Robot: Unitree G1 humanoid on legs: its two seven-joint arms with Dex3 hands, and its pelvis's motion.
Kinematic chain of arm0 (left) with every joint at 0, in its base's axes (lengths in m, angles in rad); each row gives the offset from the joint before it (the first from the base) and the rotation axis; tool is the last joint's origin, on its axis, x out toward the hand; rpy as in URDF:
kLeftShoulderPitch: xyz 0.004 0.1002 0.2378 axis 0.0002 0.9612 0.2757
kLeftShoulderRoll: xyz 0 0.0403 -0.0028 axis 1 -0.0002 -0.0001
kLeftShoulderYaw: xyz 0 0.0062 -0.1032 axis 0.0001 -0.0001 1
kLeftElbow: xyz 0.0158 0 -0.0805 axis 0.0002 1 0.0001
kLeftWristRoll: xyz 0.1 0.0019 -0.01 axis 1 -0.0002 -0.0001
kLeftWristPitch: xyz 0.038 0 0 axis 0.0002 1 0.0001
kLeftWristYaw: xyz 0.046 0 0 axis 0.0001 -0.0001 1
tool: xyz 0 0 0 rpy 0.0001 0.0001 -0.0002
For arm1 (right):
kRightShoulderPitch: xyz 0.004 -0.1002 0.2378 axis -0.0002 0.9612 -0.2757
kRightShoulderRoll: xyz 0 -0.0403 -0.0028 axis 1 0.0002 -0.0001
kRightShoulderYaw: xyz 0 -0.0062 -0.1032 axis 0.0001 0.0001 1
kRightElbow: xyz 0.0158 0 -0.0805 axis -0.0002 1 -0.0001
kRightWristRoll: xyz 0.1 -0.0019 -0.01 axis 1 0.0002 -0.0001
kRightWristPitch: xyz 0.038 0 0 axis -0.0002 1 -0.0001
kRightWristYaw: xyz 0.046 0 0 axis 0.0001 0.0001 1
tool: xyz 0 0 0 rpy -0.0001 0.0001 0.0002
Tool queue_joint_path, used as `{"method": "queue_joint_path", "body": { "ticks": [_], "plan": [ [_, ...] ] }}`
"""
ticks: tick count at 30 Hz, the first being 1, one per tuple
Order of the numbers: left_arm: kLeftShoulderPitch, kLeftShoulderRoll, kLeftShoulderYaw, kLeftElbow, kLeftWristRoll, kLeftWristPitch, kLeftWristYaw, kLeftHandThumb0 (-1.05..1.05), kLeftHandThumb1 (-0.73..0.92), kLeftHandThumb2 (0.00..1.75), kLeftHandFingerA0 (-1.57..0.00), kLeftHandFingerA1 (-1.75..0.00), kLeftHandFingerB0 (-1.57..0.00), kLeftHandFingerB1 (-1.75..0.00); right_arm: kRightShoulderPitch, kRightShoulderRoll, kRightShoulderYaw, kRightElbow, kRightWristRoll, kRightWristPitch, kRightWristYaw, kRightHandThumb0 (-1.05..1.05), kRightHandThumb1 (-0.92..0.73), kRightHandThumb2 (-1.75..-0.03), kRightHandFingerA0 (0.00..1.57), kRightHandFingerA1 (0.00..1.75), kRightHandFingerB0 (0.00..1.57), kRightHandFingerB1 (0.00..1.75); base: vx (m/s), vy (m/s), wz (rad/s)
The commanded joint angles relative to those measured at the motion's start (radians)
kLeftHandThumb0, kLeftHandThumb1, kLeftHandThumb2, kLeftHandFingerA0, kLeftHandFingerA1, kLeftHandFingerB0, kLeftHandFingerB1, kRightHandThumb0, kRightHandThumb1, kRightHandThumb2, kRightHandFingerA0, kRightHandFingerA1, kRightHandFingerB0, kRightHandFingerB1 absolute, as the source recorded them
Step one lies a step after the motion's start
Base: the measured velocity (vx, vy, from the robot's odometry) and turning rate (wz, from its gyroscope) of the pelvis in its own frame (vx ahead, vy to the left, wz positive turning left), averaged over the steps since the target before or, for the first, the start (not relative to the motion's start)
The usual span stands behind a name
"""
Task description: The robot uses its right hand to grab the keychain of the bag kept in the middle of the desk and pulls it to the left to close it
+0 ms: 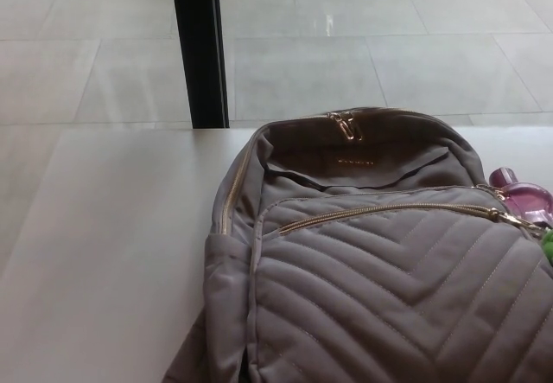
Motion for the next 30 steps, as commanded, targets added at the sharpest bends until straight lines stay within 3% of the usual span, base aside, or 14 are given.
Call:
{"method": "queue_joint_path", "body": {
  "ticks": [1,2,3,5,6,8,10,13,14,25,26,27,28,30],
  "plan": [
    [0.002,0.021,-0.006,0.004,-0.006,-0.024,-0.016,-0.73,0.51,0.7,-0.68,-1.04,-0.55,-0.87,-0.024,-0.013,-0.013,-0.019,-0.03,0.025,-0.013,-0.57,-0.49,-0.84,0.49,0.62,0.29,0.46,0.0,0.0,0.0],
    [0.004,0.021,-0.008,0.002,-0.005,-0.026,-0.015,-0.73,0.52,0.69,-0.69,-1.04,-0.58,-0.87,-0.025,-0.011,-0.011,-0.024,-0.04,0.02,-0.017,-0.57,-0.48,-0.84,0.5,0.62,0.3,0.47,0.0,0.0,0.0],
    [0.005,0.02,-0.012,-0.003,-0.002,-0.025,-0.012,-0.75,0.37,0.96,-0.72,-0.95,-0.59,-0.83,-0.032,-0.01,0.0,-0.026,-0.051,0.013,-0.018,-0.56,-0.48,-0.83,0.5,0.62,0.3,0.47,0.0,0.0,0.0],
    [0.004,0.02,-0.012,-0.003,-0.005,-0.021,-0.013,-0.74,0.38,0.96,-0.72,-0.95,-0.58,-0.82,-0.032,-0.009,0.003,-0.036,-0.054,0.025,-0.015,-0.57,-0.48,-0.83,0.51,0.62,0.3,0.47,0.0,0.0,0.0],
    [0.002,0.02,-0.011,-0.001,-0.006,-0.013,-0.009,-0.75,0.36,0.95,-0.73,-0.95,-0.58,-0.83,-0.032,-0.012,0.009,-0.043,-0.064,0.024,-0.013,-0.54,-0.61,-0.59,0.56,0.55,0.37,0.34,0.0,0.0,0.0],
    [0.002,0.02,-0.014,0.0,-0.004,-0.012,-0.007,-0.73,0.37,0.95,-0.72,-0.94,-0.58,-0.82,-0.044,-0.009,0.02,-0.04,-0.063,0.017,-0.007,-0.57,-0.48,-0.84,0.52,0.65,0.31,0.47,0.0,0.0,0.0],
    [0.006,0.019,-0.017,-0.002,-0.003,-0.02,-0.01,-0.75,0.38,0.95,-0.73,-0.95,-0.58,-0.82,-0.048,-0.013,0.028,-0.04,-0.077,0.008,-0.006,-0.58,-0.48,-0.85,0.52,0.66,0.31,0.47,0.0,0.0,0.0],
    [0.004,0.02,-0.021,0.005,0.0,-0.022,-0.011,-0.76,0.39,0.96,-0.72,-0.95,-0.58,-0.83,-0.065,-0.025,0.056,-0.047,-0.094,0.032,0.011,-0.61,-0.5,-0.85,0.55,0.68,0.29,0.47,0.0,0.0,0.0],
    [0.004,0.018,-0.019,0.004,-0.003,-0.021,-0.011,-0.74,0.38,0.96,-0.75,-0.96,-0.57,-0.83,-0.077,-0.084,0.105,-0.061,-0.106,0.132,0.097,-0.55,-0.63,-0.59,0.56,0.62,0.26,0.3,0.0,0.0,0.0],
    [0.023,0.024,-0.034,-0.003,0.001,-0.029,-0.014,-0.79,0.39,0.97,-0.74,-0.96,-0.57,-0.83,-0.189,-0.179,0.246,0.017,-0.144,0.258,0.171,-0.49,-0.63,-0.59,0.65,0.67,0.19,0.29,0.0,0.0,0.0],
    [0.024,0.024,-0.037,-0.004,0.004,-0.03,-0.013,-0.78,0.4,0.97,-0.72,-0.95,-0.58,-0.83,-0.195,-0.181,0.25,0.017,-0.148,0.253,0.168,-0.49,-0.63,-0.59,0.65,0.66,0.2,0.29,0.0,0.0,0.0],
    [0.018,0.024,-0.042,-0.004,0.007,-0.028,-0.007,-0.75,0.54,0.69,-0.68,-1.0,-0.53,-0.85,-0.205,-0.183,0.252,0.015,-0.151,0.252,0.167,-0.5,-0.63,-0.58,0.65,0.68,0.2,0.29,0.0,0.0,0.0],
    [0.017,0.022,-0.041,-0.005,0.004,-0.027,-0.006,-0.78,0.39,0.97,-0.73,-0.95,-0.57,-0.83,-0.211,-0.185,0.255,0.007,-0.154,0.258,0.166,-0.5,-0.63,-0.59,0.65,0.67,0.21,0.29,0.0,0.0,0.0],
    [0.018,0.022,-0.038,-0.002,0.0,-0.027,-0.012,-0.78,0.41,0.98,-0.71,-0.94,-0.57,-0.83,-0.219,-0.181,0.261,-0.006,-0.156,0.267,0.167,-0.46,-0.64,-0.59,0.67,0.68,0.22,0.3,0.0,0.0,0.0]
  ]
}}
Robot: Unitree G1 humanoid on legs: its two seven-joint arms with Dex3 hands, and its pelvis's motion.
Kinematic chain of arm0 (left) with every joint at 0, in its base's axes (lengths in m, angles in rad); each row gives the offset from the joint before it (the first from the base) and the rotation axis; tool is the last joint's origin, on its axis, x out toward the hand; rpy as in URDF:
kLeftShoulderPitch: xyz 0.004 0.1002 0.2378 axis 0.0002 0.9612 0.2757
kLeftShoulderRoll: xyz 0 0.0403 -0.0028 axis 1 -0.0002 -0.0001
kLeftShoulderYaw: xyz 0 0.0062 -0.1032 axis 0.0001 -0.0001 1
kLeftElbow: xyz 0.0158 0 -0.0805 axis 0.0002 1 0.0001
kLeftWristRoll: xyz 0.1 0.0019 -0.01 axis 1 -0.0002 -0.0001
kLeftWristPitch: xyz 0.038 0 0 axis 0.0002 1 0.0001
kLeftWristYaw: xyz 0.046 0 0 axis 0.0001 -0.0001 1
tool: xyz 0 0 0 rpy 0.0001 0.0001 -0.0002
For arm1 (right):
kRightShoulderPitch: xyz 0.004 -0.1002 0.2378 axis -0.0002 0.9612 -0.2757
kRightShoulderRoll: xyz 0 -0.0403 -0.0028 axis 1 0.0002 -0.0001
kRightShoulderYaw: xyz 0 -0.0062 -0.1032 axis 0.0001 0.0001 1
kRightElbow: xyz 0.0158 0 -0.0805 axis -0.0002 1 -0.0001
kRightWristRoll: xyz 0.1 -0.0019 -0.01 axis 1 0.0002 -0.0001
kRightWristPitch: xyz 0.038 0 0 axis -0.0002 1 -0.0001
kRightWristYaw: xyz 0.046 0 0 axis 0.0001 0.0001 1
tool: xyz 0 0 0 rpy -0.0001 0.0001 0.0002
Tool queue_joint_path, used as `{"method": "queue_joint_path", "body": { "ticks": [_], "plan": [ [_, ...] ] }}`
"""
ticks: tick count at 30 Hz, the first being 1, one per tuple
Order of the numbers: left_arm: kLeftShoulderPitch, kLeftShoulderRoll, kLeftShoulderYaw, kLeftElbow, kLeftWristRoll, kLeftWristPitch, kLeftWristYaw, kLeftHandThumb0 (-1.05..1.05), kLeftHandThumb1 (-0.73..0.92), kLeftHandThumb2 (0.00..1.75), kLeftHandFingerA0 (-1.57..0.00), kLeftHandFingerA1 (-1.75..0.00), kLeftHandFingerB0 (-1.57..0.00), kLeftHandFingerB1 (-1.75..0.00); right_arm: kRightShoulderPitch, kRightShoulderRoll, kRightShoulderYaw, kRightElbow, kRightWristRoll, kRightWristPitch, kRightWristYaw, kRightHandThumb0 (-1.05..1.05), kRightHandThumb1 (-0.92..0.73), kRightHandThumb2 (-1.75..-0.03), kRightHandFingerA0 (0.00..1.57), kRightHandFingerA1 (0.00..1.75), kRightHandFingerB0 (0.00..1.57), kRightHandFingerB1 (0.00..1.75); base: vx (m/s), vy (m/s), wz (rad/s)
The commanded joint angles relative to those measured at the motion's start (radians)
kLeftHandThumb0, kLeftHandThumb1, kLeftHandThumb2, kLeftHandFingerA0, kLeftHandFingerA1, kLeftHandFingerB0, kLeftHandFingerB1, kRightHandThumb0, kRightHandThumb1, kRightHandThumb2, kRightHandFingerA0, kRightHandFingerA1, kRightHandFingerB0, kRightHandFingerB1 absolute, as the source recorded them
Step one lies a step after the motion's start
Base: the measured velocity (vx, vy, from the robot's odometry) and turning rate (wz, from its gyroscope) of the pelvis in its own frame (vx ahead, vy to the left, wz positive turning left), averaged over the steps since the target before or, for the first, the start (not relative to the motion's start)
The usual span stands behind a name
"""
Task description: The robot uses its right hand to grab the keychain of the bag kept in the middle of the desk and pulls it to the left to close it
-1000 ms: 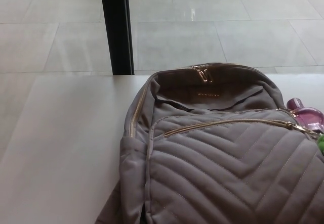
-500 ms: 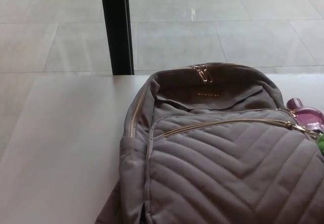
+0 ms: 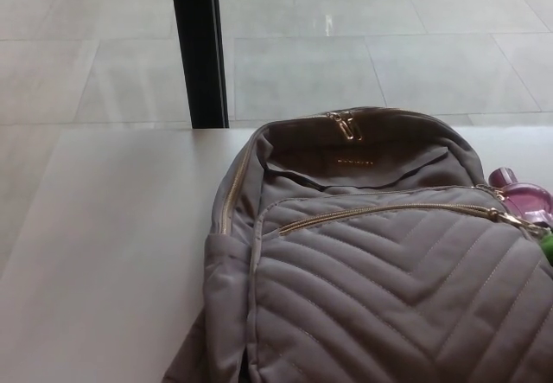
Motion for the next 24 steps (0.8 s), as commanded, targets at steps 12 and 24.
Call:
{"method": "queue_joint_path", "body": {
  "ticks": [12,24],
  "plan": [
    [0.009,0.018,-0.001,0.003,-0.01,-0.043,-0.028,-0.83,0.46,1.03,-0.73,-0.95,-0.61,-0.84,-0.026,0.007,0.046,-0.065,-0.054,0.064,0.03,-0.48,-0.63,-0.58,0.71,0.63,0.29,0.32,0.0,0.0,0.0],
    [0.015,0.018,-0.002,0.014,-0.008,-0.059,-0.042,-0.89,0.76,0.67,-0.7,-0.99,-0.59,-0.86,-0.055,0.016,0.102,0.031,-0.149,0.021,-0.034,-0.41,-0.65,-0.59,0.75,0.7,0.4,0.37,0.0,0.0,0.0]
  ]
}}
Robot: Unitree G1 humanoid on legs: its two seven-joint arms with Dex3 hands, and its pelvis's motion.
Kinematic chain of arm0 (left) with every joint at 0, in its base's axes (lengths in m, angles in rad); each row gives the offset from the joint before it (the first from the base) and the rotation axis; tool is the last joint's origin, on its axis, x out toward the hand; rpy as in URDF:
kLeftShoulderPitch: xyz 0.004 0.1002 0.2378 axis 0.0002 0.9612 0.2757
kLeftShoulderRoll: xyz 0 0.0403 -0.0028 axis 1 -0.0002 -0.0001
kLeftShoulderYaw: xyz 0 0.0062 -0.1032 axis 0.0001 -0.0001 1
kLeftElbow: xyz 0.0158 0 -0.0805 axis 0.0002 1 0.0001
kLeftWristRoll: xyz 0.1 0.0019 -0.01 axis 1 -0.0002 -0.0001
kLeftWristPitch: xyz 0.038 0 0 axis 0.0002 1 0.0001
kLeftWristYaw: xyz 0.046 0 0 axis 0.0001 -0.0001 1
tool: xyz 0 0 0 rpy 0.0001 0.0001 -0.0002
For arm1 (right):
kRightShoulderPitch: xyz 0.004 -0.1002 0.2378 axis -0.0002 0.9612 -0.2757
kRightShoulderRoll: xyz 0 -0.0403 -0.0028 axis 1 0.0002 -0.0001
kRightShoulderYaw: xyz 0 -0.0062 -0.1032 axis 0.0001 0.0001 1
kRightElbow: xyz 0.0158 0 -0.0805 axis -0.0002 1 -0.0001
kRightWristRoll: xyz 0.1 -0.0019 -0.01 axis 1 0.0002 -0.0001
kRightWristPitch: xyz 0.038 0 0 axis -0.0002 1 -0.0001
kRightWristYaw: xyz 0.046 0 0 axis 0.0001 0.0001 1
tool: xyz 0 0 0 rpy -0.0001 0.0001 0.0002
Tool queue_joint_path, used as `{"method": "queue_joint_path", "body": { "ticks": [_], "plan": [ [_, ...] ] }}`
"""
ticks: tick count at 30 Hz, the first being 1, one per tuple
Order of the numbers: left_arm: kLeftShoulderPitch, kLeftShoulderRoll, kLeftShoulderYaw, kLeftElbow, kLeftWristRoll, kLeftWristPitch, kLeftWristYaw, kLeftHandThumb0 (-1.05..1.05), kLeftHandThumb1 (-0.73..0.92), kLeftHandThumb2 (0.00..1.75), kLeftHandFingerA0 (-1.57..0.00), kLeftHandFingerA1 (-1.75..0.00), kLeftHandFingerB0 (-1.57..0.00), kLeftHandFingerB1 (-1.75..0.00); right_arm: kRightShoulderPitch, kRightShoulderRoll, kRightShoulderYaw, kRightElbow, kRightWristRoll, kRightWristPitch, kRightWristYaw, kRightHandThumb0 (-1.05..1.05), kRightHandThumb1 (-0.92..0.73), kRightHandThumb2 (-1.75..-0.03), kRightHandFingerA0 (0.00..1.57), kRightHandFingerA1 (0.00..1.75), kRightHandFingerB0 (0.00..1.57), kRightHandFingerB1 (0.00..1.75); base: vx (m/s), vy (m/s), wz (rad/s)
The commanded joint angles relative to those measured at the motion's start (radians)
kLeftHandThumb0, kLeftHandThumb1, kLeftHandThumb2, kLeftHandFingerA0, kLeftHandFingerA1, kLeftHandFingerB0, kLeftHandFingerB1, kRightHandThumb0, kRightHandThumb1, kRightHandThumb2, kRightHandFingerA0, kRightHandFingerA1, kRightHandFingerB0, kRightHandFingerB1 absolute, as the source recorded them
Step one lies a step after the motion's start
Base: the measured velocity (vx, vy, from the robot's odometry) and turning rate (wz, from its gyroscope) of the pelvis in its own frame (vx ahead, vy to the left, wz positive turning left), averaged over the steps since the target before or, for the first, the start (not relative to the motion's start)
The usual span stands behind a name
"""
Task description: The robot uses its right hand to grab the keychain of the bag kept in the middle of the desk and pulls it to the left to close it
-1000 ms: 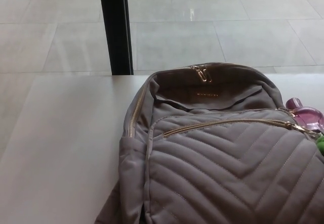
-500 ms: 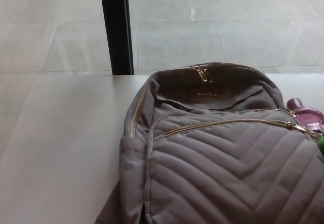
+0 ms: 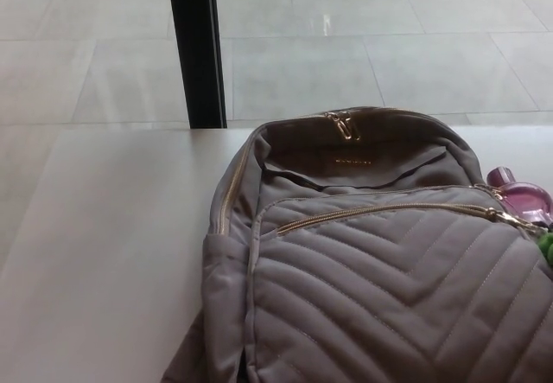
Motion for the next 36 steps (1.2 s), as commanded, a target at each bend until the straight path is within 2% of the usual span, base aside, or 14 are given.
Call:
{"method": "queue_joint_path", "body": {
  "ticks": [1,5,6,10,11,13,15,19,20,21,24,25,33,36],
  "plan": [
    [0.009,0.017,0.003,0.006,-0.009,-0.031,-0.022,-0.9,0.56,1.1,-0.74,-0.95,-0.61,-0.85,-0.001,0.018,0.031,0.031,-0.056,-0.014,-0.028,-0.42,-0.64,-0.58,0.75,0.7,0.41,0.37,0.0,0.0,0.0],
    [0.008,0.011,0.009,0.005,-0.014,-0.026,-0.011,-0.96,0.82,0.63,-0.71,-1.01,-0.6,-0.87,-0.003,0.032,0.052,0.01,-0.076,-0.007,-0.04,-0.42,-0.64,-0.59,0.82,0.75,0.44,0.37,0.0,0.0,0.0],
    [0.012,0.012,0.006,0.003,-0.01,-0.036,-0.016,-0.95,0.62,1.19,-0.73,-0.96,-0.6,-0.85,-0.007,0.036,0.062,0.009,-0.089,-0.004,-0.047,-0.46,-0.49,-0.84,0.8,0.82,0.39,0.52,0.0,0.0,0.0],
    [0.014,0.009,0.014,0.004,-0.017,-0.044,-0.023,-0.96,0.64,1.21,-0.74,-0.96,-0.62,-0.85,-0.011,0.049,0.08,0.04,-0.115,-0.036,-0.083,-0.41,-0.62,-0.59,0.82,1.05,0.5,0.41,0.0,0.0,0.0],
    [0.015,0.008,0.018,0.003,-0.019,-0.044,-0.023,-1.02,0.88,0.67,-0.71,-1.0,-0.58,-0.87,-0.017,0.063,0.085,0.053,-0.117,-0.043,-0.1,-0.39,-0.64,-0.61,0.75,1.4,0.52,0.43,0.0,0.0,0.0],
    [0.022,0.01,0.021,0.004,-0.019,-0.052,-0.028,-1.03,0.9,0.67,-0.7,-1.01,-0.57,-0.87,-0.017,0.076,0.087,0.068,-0.116,-0.063,-0.115,-0.37,-0.65,-0.6,0.78,1.46,0.52,0.44,0.0,0.0,0.0],
    [0.027,0.006,0.023,0.0,-0.019,-0.059,-0.02,-0.94,0.7,1.26,-0.74,-0.96,-0.62,-0.86,-0.027,0.106,0.098,0.061,-0.112,-0.055,-0.123,-0.35,-0.67,-0.63,0.79,1.59,0.5,0.43,0.0,0.0,0.0],
    [0.021,-0.001,0.032,0.006,-0.024,-0.051,-0.013,-0.96,0.69,1.25,-0.74,-0.97,-0.64,-0.87,-0.039,0.125,0.114,0.038,-0.115,-0.059,-0.116,-0.32,-0.69,-0.61,0.92,1.38,0.49,0.41,0.0,0.0,0.0],
    [0.019,-0.003,0.035,0.009,-0.024,-0.05,-0.01,-1.04,0.92,0.77,-0.73,-1.02,-0.61,-0.88,-0.041,0.125,0.12,0.028,-0.119,-0.056,-0.113,-0.29,-0.7,-0.62,0.89,1.36,0.5,0.41,0.0,0.0,0.0],
    [0.018,-0.004,0.038,0.012,-0.025,-0.052,-0.012,-0.99,0.71,1.25,-0.73,-0.98,-0.62,-0.87,-0.042,0.128,0.126,0.02,-0.128,-0.06,-0.118,-0.24,-0.73,-0.62,0.85,1.42,0.54,0.42,0.0,0.0,0.0],
    [0.014,-0.008,0.045,0.008,-0.026,-0.052,0.0,-1.04,0.92,0.86,-0.72,-1.03,-0.58,-0.88,-0.036,0.139,0.122,0.0,-0.136,-0.081,-0.145,-0.15,-0.81,-0.66,0.81,1.58,0.77,0.62,0.0,0.0,0.0],
    [0.015,-0.01,0.048,0.006,-0.026,-0.053,0.006,-0.94,0.82,1.37,-0.73,-0.98,-0.57,-0.85,-0.037,0.136,0.12,-0.001,-0.138,-0.083,-0.145,-0.13,-0.8,-0.69,0.82,1.55,0.84,0.83,0.0,0.0,0.0],
    [0.019,-0.02,0.074,0.001,-0.04,-0.053,0.006,-1.05,0.92,0.94,-0.73,-1.07,-0.58,-0.91,-0.027,0.138,0.107,0.015,-0.149,-0.1,-0.175,-0.09,-0.69,-0.86,0.87,1.61,0.82,1.18,0.0,0.0,0.0],
    [0.016,-0.028,0.086,0.009,-0.045,-0.052,0.017,-1.05,0.8,1.36,-0.73,-1.02,-0.66,-0.92,-0.016,0.136,0.094,0.015,-0.165,-0.102,-0.205,-0.13,-0.67,-0.88,0.85,1.64,0.82,1.19,0.0,0.0,0.0]
  ]
}}
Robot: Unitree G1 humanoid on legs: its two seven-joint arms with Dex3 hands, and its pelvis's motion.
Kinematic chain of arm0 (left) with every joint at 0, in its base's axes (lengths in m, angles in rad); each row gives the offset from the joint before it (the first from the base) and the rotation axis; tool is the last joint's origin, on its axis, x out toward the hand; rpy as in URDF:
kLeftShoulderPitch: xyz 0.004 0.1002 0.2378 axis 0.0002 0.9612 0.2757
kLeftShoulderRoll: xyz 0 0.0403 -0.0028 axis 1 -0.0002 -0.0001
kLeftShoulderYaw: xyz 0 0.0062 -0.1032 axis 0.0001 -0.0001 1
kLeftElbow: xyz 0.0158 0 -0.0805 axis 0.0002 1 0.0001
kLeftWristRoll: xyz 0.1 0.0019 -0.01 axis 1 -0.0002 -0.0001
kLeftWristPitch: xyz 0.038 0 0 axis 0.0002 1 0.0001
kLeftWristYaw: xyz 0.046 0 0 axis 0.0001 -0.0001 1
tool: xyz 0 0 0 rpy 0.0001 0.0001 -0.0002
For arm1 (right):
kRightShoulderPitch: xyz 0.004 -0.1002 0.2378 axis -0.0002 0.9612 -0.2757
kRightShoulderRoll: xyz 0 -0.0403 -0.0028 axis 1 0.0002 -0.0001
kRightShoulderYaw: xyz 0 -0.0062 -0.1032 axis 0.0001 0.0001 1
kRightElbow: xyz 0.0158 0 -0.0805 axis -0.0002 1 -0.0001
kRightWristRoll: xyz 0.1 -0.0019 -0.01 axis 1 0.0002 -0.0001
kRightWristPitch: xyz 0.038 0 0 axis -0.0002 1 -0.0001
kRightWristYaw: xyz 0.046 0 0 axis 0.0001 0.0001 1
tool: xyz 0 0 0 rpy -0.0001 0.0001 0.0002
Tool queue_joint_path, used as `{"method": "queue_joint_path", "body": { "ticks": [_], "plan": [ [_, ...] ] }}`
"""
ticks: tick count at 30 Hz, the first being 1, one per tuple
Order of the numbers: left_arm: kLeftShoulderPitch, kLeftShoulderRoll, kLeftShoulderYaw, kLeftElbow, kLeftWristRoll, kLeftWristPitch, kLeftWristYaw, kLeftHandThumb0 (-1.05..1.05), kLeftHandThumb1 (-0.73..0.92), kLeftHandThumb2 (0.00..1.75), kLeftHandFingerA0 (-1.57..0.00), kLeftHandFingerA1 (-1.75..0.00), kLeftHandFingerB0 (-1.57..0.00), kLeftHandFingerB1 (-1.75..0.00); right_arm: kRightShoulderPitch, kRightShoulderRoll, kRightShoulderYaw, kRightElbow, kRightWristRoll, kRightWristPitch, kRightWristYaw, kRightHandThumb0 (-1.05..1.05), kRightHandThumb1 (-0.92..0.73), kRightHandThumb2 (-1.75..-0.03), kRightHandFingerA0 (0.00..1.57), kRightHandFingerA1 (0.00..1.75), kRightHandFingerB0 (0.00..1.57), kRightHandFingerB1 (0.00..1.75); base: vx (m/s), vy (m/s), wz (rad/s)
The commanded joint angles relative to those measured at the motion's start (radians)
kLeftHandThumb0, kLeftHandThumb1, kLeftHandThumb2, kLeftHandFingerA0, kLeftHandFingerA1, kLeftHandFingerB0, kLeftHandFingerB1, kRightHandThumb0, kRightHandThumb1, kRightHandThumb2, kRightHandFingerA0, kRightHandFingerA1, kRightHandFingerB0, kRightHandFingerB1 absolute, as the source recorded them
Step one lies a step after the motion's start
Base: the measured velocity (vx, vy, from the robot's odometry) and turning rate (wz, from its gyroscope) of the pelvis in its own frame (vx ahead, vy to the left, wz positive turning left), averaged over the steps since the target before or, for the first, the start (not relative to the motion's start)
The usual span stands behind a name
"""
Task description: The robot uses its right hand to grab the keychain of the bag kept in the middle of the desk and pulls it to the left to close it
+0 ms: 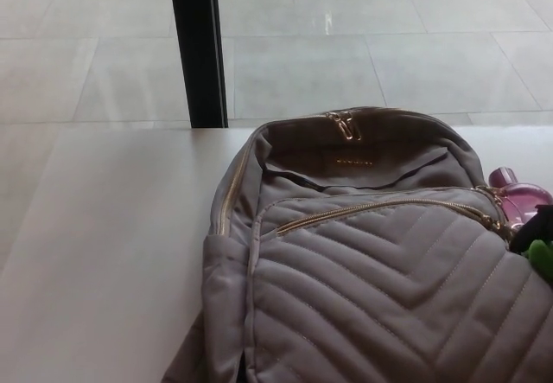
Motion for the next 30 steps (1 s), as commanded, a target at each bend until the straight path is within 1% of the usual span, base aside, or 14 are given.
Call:
{"method": "queue_joint_path", "body": {
  "ticks": [1,2,3,4,5,14,15,16,17,18,19,20,21,30],
  "plan": [
    [0.003,-0.006,0.02,0.004,-0.032,-0.013,0.021,-1.05,0.8,1.36,-0.73,-1.02,-0.66,-0.92,0.037,0.008,0.004,0.007,-0.031,-0.029,-0.019,-0.13,-0.67,-0.88,0.85,1.64,0.82,1.19,0.0,0.0,0.0],
    [0.003,-0.006,0.02,0.004,-0.032,-0.013,0.021,-1.05,0.8,1.36,-0.73,-1.02,-0.66,-0.92,0.037,0.008,0.004,0.007,-0.031,-0.029,-0.02,-0.13,-0.67,-0.88,0.85,1.64,0.82,1.19,0.0,0.0,0.0],
    [0.002,-0.006,0.023,0.004,-0.035,-0.011,0.02,-1.05,0.92,0.97,-0.74,-1.07,-0.6,-0.91,0.037,0.006,0.002,0.011,-0.032,-0.039,-0.026,-0.12,-0.65,-0.92,0.86,1.64,0.82,1.22,0.0,0.0,0.0],
    [0.002,-0.006,0.026,0.002,-0.039,-0.007,0.019,-1.05,0.92,0.97,-0.74,-1.07,-0.6,-0.91,0.037,0.004,-0.001,0.016,-0.034,-0.053,-0.035,-0.12,-0.65,-0.92,0.86,1.64,0.82,1.22,0.0,0.0,0.0],
    [0.002,-0.006,0.029,0.001,-0.041,-0.005,0.018,-1.02,0.8,1.39,-0.73,-1.04,-0.59,-0.9,0.038,0.002,-0.004,0.014,-0.053,-0.054,-0.058,-0.14,-0.63,-0.93,0.86,1.66,0.83,1.2,0.0,0.0,0.0],
    [-0.004,-0.012,0.035,0.009,-0.044,-0.007,0.02,-1.04,0.79,1.38,-0.71,-1.04,-0.59,-0.92,0.043,0.125,-0.079,0.036,-0.034,-0.083,-0.221,-0.13,-0.61,-0.91,0.85,1.75,0.71,1.43,0.0,0.0,0.0],
    [-0.002,-0.011,0.034,0.008,-0.043,-0.012,0.019,-1.05,0.92,1.0,-0.7,-1.11,-0.56,-0.96,0.044,0.14,-0.091,0.03,-0.025,-0.076,-0.221,-0.13,-0.63,-0.92,0.85,1.75,0.69,1.47,0.0,0.0,0.0],
    [-0.001,-0.012,0.033,0.008,-0.043,-0.011,0.019,-1.05,0.92,0.99,-0.7,-1.12,-0.57,-0.96,0.046,0.153,-0.102,0.026,-0.018,-0.068,-0.222,-0.14,-0.62,-0.95,0.85,1.75,0.68,1.49,0.0,0.0,0.0],
    [-0.004,-0.013,0.035,0.01,-0.045,0.0,0.023,-1.05,0.79,1.38,-0.71,-1.05,-0.61,-0.93,0.046,0.183,-0.127,0.027,0.007,-0.063,-0.23,-0.15,-0.55,-1.09,0.87,1.75,0.72,1.46,0.0,0.0,0.0],
    [-0.006,-0.013,0.038,0.008,-0.049,0.008,0.024,-1.05,0.79,1.4,-0.71,-1.06,-0.62,-0.94,0.042,0.217,-0.154,0.034,0.045,-0.066,-0.243,-0.22,-0.51,-1.15,1.17,1.38,0.91,1.18,0.0,0.0,0.0],
    [-0.002,-0.013,0.038,0.005,-0.05,0.001,0.02,-1.05,0.92,1.0,-0.73,-1.11,-0.58,-0.95,0.037,0.241,-0.174,0.042,0.058,-0.076,-0.253,-0.17,-0.52,-1.18,0.89,1.75,0.76,1.45,0.0,0.0,0.0],
    [0.0,-0.013,0.037,0.005,-0.048,-0.005,0.019,-1.05,0.92,1.0,-0.73,-1.11,-0.58,-0.95,0.033,0.258,-0.187,0.043,0.065,-0.078,-0.258,-0.17,-0.52,-1.18,0.89,1.75,0.76,1.45,0.0,0.0,0.0],
    [-0.006,-0.015,0.043,0.01,-0.053,0.004,0.026,-1.04,0.78,1.37,-0.72,-1.06,-0.6,-0.93,0.025,0.288,-0.21,0.047,0.082,-0.08,-0.273,-0.19,-0.52,-1.16,0.9,1.75,0.77,1.46,0.0,0.0,0.0],
    [-0.004,-0.017,0.041,0.017,-0.047,-0.008,0.028,-1.04,0.79,1.38,-0.73,-1.05,-0.62,-0.93,-0.053,0.407,-0.358,0.097,0.189,-0.11,-0.306,-0.27,-0.56,-1.05,0.97,1.7,0.81,1.34,0.0,0.0,0.0]
  ]
}}
